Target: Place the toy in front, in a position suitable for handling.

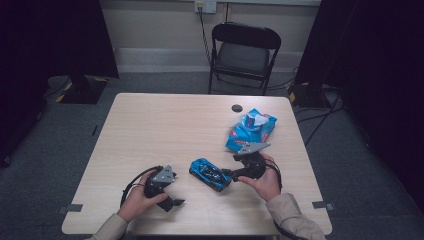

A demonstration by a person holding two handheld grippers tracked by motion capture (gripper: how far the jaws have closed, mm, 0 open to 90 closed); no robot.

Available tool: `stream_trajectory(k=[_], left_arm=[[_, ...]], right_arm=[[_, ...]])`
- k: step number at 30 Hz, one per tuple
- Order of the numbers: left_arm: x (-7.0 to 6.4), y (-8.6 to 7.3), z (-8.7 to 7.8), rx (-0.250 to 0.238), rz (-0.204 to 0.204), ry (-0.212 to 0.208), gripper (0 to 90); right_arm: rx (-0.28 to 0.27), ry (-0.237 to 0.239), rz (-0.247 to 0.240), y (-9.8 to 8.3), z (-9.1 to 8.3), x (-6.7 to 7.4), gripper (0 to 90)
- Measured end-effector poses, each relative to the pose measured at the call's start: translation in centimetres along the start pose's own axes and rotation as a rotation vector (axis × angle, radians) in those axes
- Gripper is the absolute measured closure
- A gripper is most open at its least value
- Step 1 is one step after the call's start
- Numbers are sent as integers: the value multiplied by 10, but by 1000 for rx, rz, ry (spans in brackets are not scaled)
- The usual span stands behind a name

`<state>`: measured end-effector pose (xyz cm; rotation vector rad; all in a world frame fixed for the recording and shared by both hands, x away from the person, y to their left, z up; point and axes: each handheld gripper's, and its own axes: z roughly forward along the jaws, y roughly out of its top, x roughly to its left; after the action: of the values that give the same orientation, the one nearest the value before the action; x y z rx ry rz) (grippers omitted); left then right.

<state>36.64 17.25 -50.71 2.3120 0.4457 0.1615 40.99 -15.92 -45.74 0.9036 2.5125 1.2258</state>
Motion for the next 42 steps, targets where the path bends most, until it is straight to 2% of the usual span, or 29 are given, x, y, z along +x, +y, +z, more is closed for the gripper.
stream_trajectory(k=[3, 7, 11, 13, 19, 24, 25, 26, 27, 30, 34, 36, 42], left_arm=[[0, 0, 0, 0, 1, 0, 0], [0, 0, 0, -1, 0, 1, 0], [0, 0, 0, 0, 0, 0, 0], [0, 0, 0, 3, 0, 0, 0], [0, 0, 0, 3, 0, 1, 0], [0, 0, 0, 3, 0, 0, 0], [0, 0, 0, 3, 0, 0, 0], [0, 0, 0, 3, 0, 0, 0], [0, 0, 0, 3, 0, 0, 0], [0, 0, 0, 3, 0, 0, 0], [0, 0, 0, 3, 0, 1, 0], [0, 0, 0, 3, 0, 1, 0], [0, 0, 0, 4, 0, 3, 0]], right_arm=[[-11, 2, 18, 1, -3, -5, 305], [-4, -16, 41, 5, -10, -19, 326], [-6, -66, 46, 10, -19, -32, 332], [-20, -86, 62, 11, -25, -41, 339], [-17, -155, 85, 14, -39, -69, 362], [-22, -210, 99, 18, -39, -91, 384], [-22, -210, 99, 18, -39, -91, 384], [-19, -227, 109, 20, -38, -99, 385], [-19, -227, 109, 20, -38, -99, 385], [-16, -253, 119, 25, -36, -113, 388], [-10, -268, 114, 32, -35, -123, 399], [1, -291, 106, 36, -34, -127, 411], [12, -318, 113, 44, -35, -137, 423]])
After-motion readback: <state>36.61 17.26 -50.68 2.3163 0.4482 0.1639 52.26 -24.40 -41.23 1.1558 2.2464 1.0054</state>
